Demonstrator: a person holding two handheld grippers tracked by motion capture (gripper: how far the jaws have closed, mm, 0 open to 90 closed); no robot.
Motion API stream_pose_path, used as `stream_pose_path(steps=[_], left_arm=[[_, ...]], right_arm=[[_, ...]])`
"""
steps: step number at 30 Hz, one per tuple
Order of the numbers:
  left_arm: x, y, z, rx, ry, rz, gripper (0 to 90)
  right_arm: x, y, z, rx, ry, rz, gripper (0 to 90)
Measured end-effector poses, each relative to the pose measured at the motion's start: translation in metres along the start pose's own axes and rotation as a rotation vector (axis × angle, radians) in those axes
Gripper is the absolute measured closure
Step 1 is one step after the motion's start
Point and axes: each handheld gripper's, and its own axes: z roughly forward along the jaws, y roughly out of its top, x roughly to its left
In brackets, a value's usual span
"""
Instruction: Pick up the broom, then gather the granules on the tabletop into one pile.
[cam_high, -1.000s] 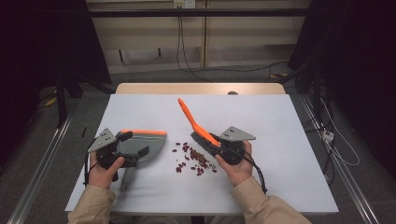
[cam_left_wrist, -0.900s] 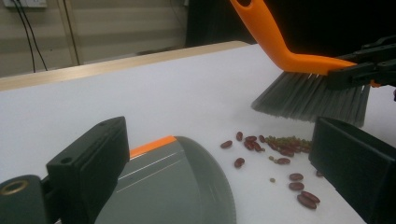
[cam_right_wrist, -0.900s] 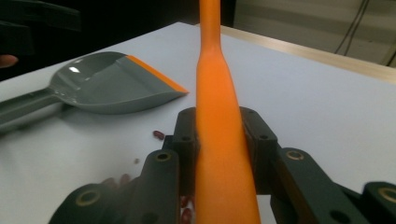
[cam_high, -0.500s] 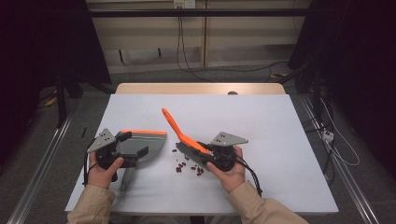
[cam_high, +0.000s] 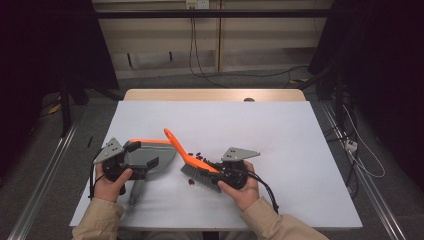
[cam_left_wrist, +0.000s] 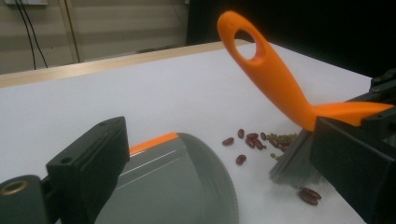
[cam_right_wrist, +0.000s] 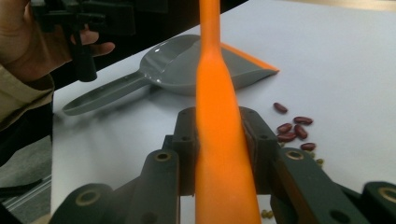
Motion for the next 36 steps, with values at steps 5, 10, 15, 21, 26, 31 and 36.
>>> stream_pose_path(steps=[5,10,15,21,26,31,36], left_arm=[[0.001,0.0,-0.001,-0.001,-0.001,0.0,5.2],[0.001,-0.001,0.0,0.001,-0.002,-0.001,5.1],[0.001,-0.001,0.0,0.002,-0.004,0.002,5.1],[0.001,-0.001,-0.001,0.002,-0.005,0.0,5.1],[0.0,-0.001,-0.001,0.003,-0.004,0.001,5.1],[0.0,-0.001,0.0,0.002,-0.004,0.001,5.1],[0.0,-0.001,0.0,0.003,-0.005,0.002,5.1]], right_arm=[[0.004,-0.003,0.005,0.016,0.045,0.012,70.9],[0.006,-0.006,0.011,0.033,0.087,0.04,70.9],[0.009,-0.009,0.017,0.055,0.11,0.04,70.9],[0.002,-0.008,0.021,0.061,0.103,0.05,70.9],[-0.006,-0.008,0.022,0.072,0.093,0.068,70.8],[-0.013,-0.008,0.022,0.078,0.091,0.074,70.6],[-0.017,-0.009,0.019,0.076,0.081,0.064,70.5]])
